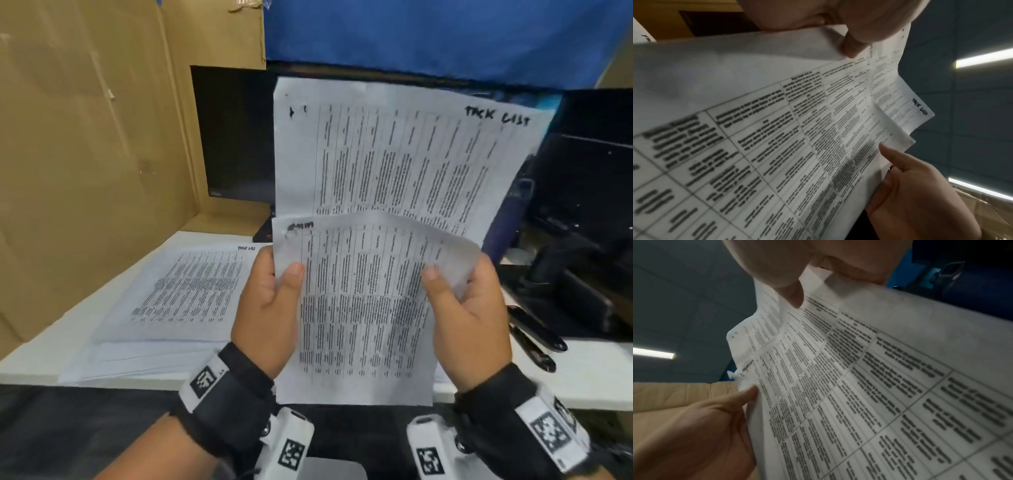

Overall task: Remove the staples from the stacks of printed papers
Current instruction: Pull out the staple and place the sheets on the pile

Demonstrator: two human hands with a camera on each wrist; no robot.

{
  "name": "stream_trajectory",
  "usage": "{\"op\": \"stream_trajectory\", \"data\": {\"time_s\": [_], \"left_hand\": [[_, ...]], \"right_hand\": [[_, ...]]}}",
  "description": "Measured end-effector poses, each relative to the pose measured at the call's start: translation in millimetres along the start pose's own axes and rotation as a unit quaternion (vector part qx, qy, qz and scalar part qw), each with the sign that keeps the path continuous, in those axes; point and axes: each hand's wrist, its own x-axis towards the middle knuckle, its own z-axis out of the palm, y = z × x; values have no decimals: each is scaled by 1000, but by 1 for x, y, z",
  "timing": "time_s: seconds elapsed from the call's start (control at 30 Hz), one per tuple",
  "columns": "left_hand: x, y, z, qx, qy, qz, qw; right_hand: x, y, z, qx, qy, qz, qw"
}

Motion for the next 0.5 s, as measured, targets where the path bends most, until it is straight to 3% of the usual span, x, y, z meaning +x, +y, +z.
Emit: {"op": "stream_trajectory", "data": {"time_s": [0.1,0.27,0.4,0.5], "left_hand": [[2,9,3,36,12,19,999],[26,36,7,9,64,79,995],[28,15,4,52,54,16,997],[20,-14,3,43,-5,-62,997]], "right_hand": [[0,-5,5,-37,1,-6,999],[30,-34,6,-44,28,-80,995],[32,-17,4,-29,-14,-1,999],[20,7,4,-17,-32,75,997]]}}
